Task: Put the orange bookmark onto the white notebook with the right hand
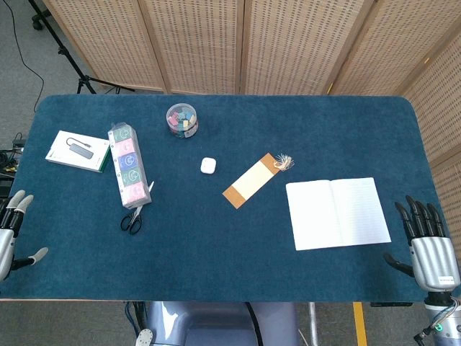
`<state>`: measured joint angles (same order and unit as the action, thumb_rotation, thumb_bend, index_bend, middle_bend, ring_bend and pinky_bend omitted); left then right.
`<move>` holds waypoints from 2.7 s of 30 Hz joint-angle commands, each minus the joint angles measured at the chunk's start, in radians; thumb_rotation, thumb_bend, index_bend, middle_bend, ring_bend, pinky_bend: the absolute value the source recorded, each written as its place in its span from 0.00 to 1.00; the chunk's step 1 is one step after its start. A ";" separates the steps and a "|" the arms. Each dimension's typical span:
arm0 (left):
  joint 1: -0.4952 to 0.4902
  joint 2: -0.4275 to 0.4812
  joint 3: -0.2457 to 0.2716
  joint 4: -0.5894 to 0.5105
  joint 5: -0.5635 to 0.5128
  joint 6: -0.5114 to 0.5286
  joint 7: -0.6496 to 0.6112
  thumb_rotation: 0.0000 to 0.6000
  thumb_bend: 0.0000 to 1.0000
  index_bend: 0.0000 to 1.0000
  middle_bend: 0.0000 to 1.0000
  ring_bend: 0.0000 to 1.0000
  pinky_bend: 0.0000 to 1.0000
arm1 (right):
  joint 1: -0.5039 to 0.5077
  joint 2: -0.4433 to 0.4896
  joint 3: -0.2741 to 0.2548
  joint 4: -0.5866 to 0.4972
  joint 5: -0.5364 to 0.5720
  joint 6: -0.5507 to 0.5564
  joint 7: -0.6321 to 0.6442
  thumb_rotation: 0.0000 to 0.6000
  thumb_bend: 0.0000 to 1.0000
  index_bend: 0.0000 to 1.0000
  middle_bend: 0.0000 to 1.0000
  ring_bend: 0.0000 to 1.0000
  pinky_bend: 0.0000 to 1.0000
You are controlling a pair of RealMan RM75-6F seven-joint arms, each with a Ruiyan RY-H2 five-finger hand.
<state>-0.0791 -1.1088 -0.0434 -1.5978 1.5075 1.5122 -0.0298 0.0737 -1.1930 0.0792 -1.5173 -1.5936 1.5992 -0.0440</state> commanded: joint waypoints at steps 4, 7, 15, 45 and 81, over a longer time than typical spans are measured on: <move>-0.002 0.006 0.004 -0.006 -0.002 -0.011 0.002 1.00 0.00 0.00 0.00 0.00 0.00 | 0.001 0.001 -0.004 0.003 -0.005 -0.003 -0.001 1.00 0.00 0.00 0.00 0.00 0.00; -0.004 0.007 0.005 -0.009 -0.006 -0.018 0.010 1.00 0.00 0.00 0.00 0.00 0.00 | 0.003 0.011 -0.005 -0.003 0.006 -0.018 -0.001 1.00 0.00 0.00 0.00 0.00 0.00; -0.010 0.001 -0.004 0.000 -0.014 -0.025 -0.002 1.00 0.00 0.00 0.00 0.00 0.00 | 0.060 0.025 -0.002 -0.022 -0.028 -0.086 0.014 1.00 0.00 0.00 0.00 0.00 0.00; -0.047 -0.050 -0.032 0.073 -0.091 -0.097 -0.011 1.00 0.00 0.00 0.00 0.00 0.00 | 0.875 -0.316 0.210 0.353 0.319 -1.047 -0.251 1.00 0.00 0.13 0.00 0.00 0.00; -0.084 -0.077 -0.042 0.088 -0.150 -0.177 0.020 1.00 0.00 0.00 0.00 0.00 0.00 | 1.066 -0.601 0.082 0.847 0.229 -1.174 0.026 1.00 0.00 0.26 0.00 0.00 0.00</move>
<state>-0.1635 -1.1861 -0.0853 -1.5099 1.3570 1.3350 -0.0097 1.1380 -1.7894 0.1676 -0.6769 -1.3551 0.4177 -0.0308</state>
